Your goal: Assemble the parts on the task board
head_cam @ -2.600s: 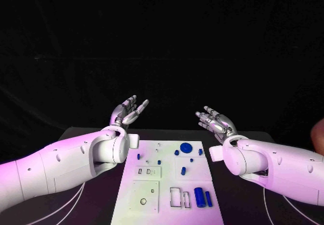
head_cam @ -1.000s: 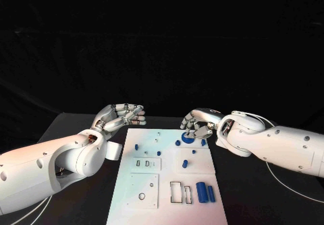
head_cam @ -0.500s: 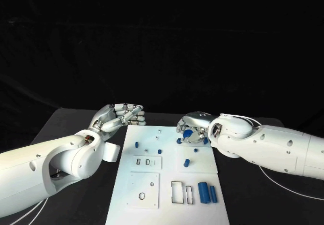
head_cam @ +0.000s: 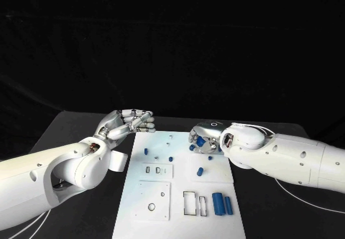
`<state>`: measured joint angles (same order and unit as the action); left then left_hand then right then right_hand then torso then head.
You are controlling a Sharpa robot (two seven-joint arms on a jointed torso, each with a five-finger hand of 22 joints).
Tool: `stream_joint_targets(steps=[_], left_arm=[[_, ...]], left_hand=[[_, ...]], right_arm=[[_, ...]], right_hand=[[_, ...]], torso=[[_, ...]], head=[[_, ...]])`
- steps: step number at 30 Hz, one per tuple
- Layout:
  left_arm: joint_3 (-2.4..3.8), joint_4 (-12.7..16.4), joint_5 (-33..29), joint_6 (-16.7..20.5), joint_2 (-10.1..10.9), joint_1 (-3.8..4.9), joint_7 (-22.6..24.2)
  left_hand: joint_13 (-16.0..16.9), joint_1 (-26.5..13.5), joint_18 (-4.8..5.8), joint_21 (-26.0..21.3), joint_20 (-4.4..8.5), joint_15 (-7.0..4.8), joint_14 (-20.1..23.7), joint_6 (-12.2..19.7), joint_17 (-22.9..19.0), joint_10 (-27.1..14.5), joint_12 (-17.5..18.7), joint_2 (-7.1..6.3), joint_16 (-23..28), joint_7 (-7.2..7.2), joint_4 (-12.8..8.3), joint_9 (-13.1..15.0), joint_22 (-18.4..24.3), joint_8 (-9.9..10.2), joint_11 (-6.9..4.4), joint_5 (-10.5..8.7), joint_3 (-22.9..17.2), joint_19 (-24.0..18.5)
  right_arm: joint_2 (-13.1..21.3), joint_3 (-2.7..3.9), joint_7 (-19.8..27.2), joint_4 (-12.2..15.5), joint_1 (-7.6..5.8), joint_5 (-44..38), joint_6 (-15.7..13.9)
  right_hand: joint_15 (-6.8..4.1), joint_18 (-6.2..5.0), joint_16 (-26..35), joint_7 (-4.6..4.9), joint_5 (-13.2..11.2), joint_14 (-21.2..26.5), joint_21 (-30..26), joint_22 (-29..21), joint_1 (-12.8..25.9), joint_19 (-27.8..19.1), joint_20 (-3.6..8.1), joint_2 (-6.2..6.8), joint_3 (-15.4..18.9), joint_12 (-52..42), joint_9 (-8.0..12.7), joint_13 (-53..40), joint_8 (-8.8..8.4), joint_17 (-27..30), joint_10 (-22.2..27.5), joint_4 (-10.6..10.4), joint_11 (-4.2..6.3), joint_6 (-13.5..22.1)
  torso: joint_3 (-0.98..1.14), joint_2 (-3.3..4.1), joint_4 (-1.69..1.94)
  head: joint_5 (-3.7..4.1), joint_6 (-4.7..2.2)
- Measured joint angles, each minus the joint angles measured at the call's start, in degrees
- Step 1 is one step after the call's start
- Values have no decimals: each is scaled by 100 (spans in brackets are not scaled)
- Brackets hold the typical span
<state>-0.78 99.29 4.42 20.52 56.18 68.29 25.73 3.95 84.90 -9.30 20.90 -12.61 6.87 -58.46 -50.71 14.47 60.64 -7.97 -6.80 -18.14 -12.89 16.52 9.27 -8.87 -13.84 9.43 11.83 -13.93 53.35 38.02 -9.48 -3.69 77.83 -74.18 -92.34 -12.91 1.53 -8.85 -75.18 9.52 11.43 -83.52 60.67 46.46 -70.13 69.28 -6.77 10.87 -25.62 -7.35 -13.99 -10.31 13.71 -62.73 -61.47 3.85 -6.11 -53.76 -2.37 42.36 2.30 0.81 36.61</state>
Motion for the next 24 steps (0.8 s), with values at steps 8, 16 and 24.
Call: stream_joint_targets(steps=[8,16,24], left_arm=[[2,1,0,-18,6,8,-21],[3,-4,1,-28,11,14,-42],[3,-7,2,-34,13,20,-66]], left_hand=[[0,0,1,0,0,0,0,0,5,0,21,0,23,0,0,0,7,0,0,0,0,0],[-1,0,0,0,0,21,21,0,15,0,21,0,23,0,0,-1,7,0,0,0,0,0],[-1,0,1,0,0,21,21,0,22,0,39,0,23,0,0,-1,12,0,0,0,-32,0]], right_arm=[[-42,-1,-8,-40,32,-39,3],[-47,-1,-5,-54,40,-37,-22],[-51,-1,3,-59,43,-16,-113]], right_hand=[[-21,88,-208,-13,0,-21,337,447,-22,153,-10,-22,-153,-116,-30,-10,0,-235,-6,-54,6,-78],[-41,176,-283,-68,-126,-41,623,825,-58,271,4,-217,-461,-198,-87,-6,83,-282,-158,-122,72,-233],[-135,178,-392,-154,-502,-50,905,1228,-127,380,72,-376,-899,-284,-185,28,249,-420,-405,-130,178,-437]], torso=[[1,23,7],[3,41,3],[6,55,3]], head=[[-34,5],[-48,16],[-53,29]])
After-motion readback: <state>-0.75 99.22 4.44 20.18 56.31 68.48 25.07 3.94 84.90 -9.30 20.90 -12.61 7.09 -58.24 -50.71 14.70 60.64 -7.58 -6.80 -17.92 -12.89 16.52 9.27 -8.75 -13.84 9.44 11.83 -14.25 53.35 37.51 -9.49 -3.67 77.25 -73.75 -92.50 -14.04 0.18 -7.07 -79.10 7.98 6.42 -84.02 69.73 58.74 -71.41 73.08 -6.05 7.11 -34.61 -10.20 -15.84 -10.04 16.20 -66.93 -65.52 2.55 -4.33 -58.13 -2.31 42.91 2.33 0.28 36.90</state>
